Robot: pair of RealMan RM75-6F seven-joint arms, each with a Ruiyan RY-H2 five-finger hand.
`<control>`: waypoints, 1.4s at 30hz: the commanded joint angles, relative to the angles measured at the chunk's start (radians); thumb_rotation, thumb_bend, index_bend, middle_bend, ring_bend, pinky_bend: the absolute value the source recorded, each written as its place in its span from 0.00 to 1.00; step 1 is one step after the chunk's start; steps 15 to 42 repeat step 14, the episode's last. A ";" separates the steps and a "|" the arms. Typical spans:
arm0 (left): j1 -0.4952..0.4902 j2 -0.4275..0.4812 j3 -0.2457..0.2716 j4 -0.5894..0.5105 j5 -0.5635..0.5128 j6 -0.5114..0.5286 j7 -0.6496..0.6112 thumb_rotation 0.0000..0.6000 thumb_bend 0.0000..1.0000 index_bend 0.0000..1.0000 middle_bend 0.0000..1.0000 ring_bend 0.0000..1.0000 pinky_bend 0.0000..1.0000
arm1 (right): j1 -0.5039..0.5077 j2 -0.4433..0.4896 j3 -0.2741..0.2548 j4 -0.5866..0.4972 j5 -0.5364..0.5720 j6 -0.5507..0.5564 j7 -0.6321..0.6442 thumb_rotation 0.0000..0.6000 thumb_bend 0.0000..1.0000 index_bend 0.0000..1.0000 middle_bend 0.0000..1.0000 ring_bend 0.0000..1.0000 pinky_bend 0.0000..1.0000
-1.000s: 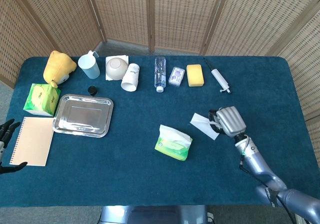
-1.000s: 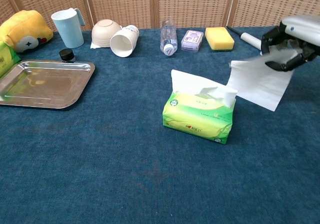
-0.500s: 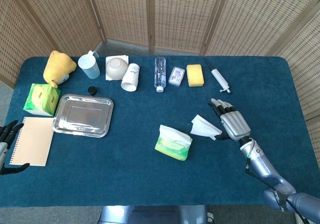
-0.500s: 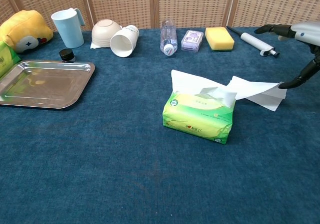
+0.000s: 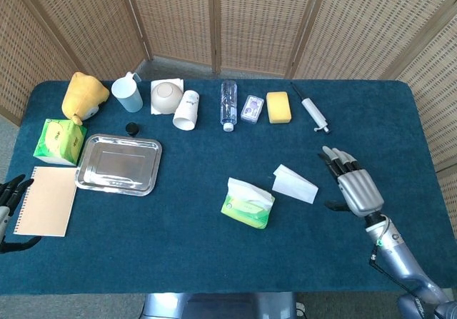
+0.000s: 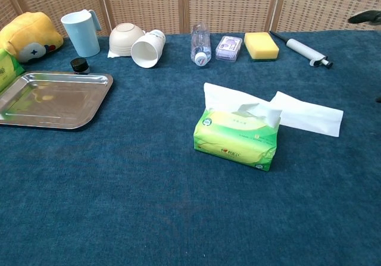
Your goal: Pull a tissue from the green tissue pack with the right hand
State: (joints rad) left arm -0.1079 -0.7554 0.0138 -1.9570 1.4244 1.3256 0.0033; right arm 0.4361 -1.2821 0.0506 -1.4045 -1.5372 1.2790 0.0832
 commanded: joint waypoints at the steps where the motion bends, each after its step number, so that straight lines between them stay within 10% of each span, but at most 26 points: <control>1: 0.014 0.009 0.005 -0.003 0.016 0.021 -0.013 1.00 0.00 0.00 0.00 0.00 0.00 | -0.071 0.006 -0.031 0.022 -0.037 0.101 -0.009 1.00 0.00 0.00 0.00 0.00 0.13; 11: 0.037 0.030 0.016 0.000 0.070 0.063 -0.064 1.00 0.00 0.00 0.00 0.00 0.00 | -0.222 0.027 -0.065 -0.007 -0.085 0.315 -0.096 1.00 0.00 0.00 0.00 0.00 0.12; 42: 0.039 0.032 0.024 -0.001 0.089 0.062 -0.065 1.00 0.00 0.00 0.00 0.00 0.00 | -0.234 0.024 -0.063 -0.004 -0.081 0.314 -0.088 1.00 0.00 0.00 0.00 0.00 0.12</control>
